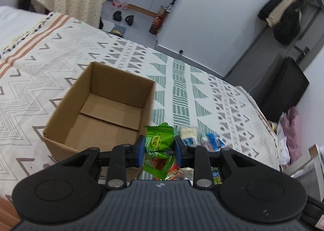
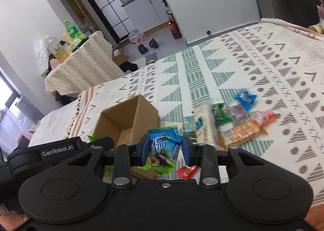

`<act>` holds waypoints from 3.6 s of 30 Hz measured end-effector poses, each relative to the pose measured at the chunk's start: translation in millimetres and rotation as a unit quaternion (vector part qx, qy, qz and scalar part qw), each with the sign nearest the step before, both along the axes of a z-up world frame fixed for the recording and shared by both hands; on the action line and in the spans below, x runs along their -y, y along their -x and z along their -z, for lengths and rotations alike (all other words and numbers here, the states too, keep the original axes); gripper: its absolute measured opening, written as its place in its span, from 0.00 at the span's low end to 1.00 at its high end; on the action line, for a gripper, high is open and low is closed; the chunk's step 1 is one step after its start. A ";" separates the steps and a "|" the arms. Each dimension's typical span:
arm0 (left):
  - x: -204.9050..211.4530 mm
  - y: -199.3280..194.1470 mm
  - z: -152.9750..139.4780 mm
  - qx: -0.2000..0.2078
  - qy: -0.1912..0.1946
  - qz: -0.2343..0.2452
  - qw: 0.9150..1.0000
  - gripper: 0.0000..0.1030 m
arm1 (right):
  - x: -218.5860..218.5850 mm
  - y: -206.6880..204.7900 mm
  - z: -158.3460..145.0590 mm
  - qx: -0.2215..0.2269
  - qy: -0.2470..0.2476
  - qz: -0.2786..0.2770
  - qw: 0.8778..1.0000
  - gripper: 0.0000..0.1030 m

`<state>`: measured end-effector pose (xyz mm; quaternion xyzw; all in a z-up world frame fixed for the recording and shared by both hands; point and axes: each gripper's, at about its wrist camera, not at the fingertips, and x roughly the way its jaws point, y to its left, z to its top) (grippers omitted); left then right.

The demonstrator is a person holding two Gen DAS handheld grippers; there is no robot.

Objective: Organize snacks
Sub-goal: 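Carry both packets over the cardboard box and open both tools to drop them, then grasp the red chocolate bar with the left tool while the right tool grasps the clear white packet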

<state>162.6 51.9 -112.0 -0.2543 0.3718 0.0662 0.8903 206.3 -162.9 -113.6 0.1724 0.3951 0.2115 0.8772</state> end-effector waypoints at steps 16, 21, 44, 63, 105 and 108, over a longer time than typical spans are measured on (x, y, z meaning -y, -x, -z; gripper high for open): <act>-72.5 -0.1 15.7 0.002 0.033 -0.094 0.995 0.29 | -80.8 -18.3 1.1 0.004 0.016 -0.052 0.998 0.32; -83.2 -2.0 20.3 -0.004 0.047 -0.104 0.993 0.29 | -99.3 -23.5 1.4 0.005 0.019 -0.067 0.998 0.32; -67.2 -12.5 22.3 -0.024 0.037 -0.097 0.994 0.82 | -62.2 -24.6 -2.7 0.003 0.048 -0.021 0.999 0.70; 33.3 -17.3 4.7 0.003 -0.053 0.067 0.996 0.88 | 37.6 -5.3 8.5 -0.023 0.037 0.064 0.997 0.85; 104.1 -57.7 101.6 -0.120 -0.109 0.157 0.974 0.45 | 84.6 -31.9 129.9 -0.208 -0.113 0.076 0.969 0.49; 102.0 -61.1 104.3 -0.123 -0.110 0.151 0.975 0.45 | 82.3 -33.6 133.4 -0.213 -0.119 0.071 0.967 0.49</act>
